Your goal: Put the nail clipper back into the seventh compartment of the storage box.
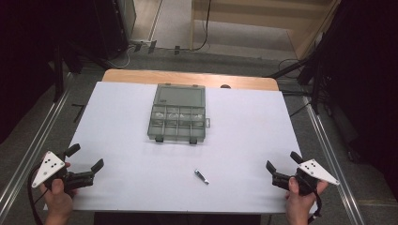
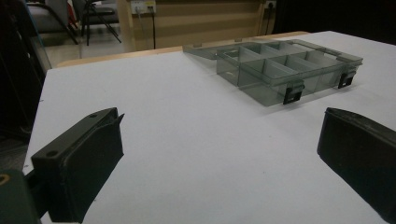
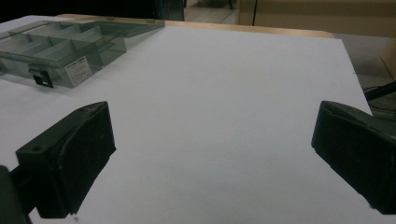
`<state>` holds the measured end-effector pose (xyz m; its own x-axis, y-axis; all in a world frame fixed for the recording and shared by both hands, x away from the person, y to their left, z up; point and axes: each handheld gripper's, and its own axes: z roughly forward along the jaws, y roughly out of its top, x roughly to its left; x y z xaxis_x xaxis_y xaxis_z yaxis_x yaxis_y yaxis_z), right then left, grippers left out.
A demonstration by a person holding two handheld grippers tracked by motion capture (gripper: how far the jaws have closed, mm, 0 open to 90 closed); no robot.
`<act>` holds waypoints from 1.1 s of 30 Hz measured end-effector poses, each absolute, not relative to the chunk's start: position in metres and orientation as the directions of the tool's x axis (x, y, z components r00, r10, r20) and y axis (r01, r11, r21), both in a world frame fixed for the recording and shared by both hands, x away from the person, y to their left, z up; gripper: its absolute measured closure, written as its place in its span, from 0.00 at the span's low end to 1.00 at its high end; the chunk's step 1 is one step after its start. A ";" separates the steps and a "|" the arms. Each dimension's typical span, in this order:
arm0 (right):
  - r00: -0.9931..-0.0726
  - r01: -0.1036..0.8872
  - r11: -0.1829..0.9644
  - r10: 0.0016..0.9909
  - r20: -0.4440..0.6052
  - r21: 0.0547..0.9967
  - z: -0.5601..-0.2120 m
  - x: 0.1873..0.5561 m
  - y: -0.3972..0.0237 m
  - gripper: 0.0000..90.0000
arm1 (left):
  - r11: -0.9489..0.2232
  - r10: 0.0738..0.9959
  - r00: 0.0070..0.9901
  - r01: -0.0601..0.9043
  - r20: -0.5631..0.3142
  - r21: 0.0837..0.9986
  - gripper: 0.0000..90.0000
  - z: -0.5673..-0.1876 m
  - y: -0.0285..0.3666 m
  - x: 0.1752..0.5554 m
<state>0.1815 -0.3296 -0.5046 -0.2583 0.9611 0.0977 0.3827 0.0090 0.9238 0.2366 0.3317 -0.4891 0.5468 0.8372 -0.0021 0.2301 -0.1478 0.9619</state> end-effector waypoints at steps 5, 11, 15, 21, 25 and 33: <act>-0.287 0.383 0.027 0.954 0.091 0.923 -0.496 0.181 -0.321 0.00 | -0.149 0.837 0.548 0.232 -0.003 0.961 0.00 -0.490 0.331 0.237; -0.320 0.397 0.058 0.944 0.079 0.916 -0.485 0.183 -0.307 0.00 | -0.144 0.841 0.541 0.237 -0.008 0.961 0.00 -0.490 0.332 0.237; -0.344 0.408 0.085 0.937 0.067 0.909 -0.478 0.185 -0.297 0.00 | -0.140 0.843 0.537 0.240 -0.011 0.961 0.00 -0.490 0.332 0.237; -0.377 0.427 0.114 0.924 0.062 0.897 -0.471 0.189 -0.284 0.00 | -0.138 0.845 0.535 0.242 -0.013 0.960 0.00 -0.490 0.332 0.238; -0.413 0.445 0.149 0.909 0.055 0.883 -0.465 0.194 -0.270 0.00 | -0.136 0.846 0.533 0.243 -0.016 0.960 0.00 -0.491 0.332 0.238; -0.473 0.476 0.207 0.880 0.051 0.855 -0.456 0.200 -0.246 0.00 | -0.134 0.845 0.535 0.242 -0.017 0.961 0.00 -0.491 0.332 0.238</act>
